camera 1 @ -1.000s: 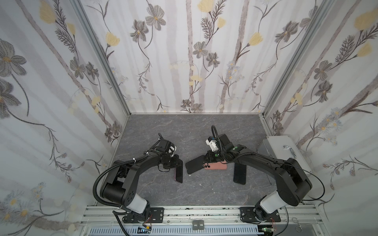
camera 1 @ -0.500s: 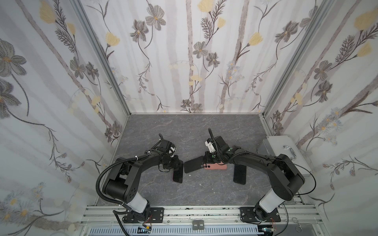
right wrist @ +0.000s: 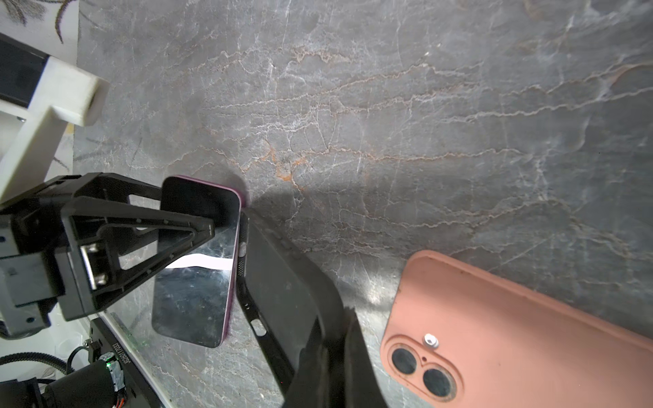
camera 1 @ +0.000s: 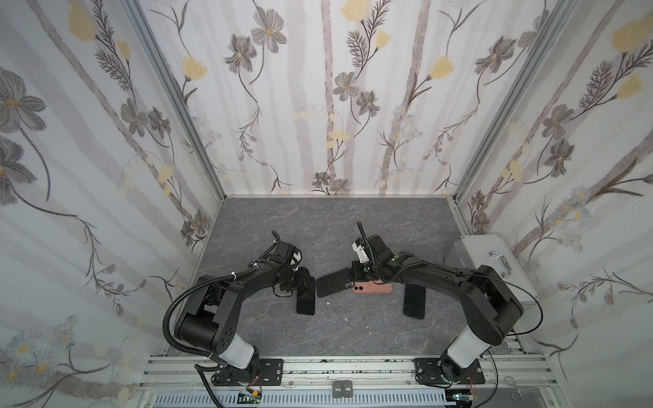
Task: Take the phone out of the phone case
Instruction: Place the phone at the center of the table, then place the phone case at the center of the table.
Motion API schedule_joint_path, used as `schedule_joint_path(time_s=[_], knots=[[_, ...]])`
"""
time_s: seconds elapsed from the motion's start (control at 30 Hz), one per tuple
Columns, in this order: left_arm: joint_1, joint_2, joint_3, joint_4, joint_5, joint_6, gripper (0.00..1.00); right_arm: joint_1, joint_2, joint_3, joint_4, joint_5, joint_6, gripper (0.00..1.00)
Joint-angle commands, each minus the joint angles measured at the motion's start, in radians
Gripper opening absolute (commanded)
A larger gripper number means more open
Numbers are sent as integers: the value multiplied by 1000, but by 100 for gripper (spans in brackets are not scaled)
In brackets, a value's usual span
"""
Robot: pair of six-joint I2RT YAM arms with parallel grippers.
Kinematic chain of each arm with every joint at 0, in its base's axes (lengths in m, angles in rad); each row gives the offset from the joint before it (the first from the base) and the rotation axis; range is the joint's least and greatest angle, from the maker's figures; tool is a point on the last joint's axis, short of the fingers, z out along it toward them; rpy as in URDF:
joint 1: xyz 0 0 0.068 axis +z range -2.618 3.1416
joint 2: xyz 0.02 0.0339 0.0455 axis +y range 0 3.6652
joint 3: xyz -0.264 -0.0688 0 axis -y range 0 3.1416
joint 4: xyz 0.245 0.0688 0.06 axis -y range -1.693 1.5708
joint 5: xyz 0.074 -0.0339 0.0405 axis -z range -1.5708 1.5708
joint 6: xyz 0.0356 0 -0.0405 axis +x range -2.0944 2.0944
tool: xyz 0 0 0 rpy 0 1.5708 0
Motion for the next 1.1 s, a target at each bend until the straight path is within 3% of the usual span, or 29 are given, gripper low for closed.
schedule_joint_path(time_s=[0.0,0.3,0.5,0.63,0.73,0.87,1.07], knots=[[2,-12,-10,-37,-119,-7,60,-5,-50,-5,4,65,-31,0],[3,-50,-4,-36,-158,18,65,-32,-249,-38,-1,148,-106,0],[-18,-230,34,-28,-234,110,67,-33,-355,-48,36,157,-256,0],[-69,-432,33,50,-266,214,67,-50,-319,67,-123,70,-317,0],[-121,-519,32,93,-247,300,67,-65,-285,132,-209,-63,-363,0],[-225,-551,35,115,-283,399,67,-88,-244,191,-292,-207,-394,0],[-305,-492,67,119,-267,463,66,-91,-231,224,-343,-282,-433,0]])
